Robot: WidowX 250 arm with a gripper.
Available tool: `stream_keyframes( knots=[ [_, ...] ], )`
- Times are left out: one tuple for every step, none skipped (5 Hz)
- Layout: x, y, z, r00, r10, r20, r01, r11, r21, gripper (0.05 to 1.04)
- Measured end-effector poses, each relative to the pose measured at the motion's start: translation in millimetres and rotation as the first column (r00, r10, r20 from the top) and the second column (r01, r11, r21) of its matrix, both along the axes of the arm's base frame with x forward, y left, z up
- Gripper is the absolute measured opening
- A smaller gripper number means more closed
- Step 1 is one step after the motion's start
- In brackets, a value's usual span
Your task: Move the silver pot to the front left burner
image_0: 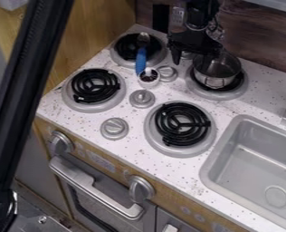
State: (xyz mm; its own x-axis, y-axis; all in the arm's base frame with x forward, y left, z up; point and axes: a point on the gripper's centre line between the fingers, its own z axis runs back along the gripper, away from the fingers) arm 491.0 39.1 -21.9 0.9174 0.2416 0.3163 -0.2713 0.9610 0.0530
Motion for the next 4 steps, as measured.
stream_keyframes(
  knots=[
    [8.8,6.7,-14.8,0.998,0.070,0.006,-0.070,0.997,0.034,0.999],
    [17.8,6.3,-19.2,0.996,0.085,0.014,-0.085,0.995,0.048,0.999],
    [14.3,3.7,-28.9,0.996,0.091,-0.013,-0.090,0.995,0.041,0.964],
    [9.3,2.0,-35.0,0.996,0.086,-0.029,-0.085,0.995,0.042,0.688]
  ],
)
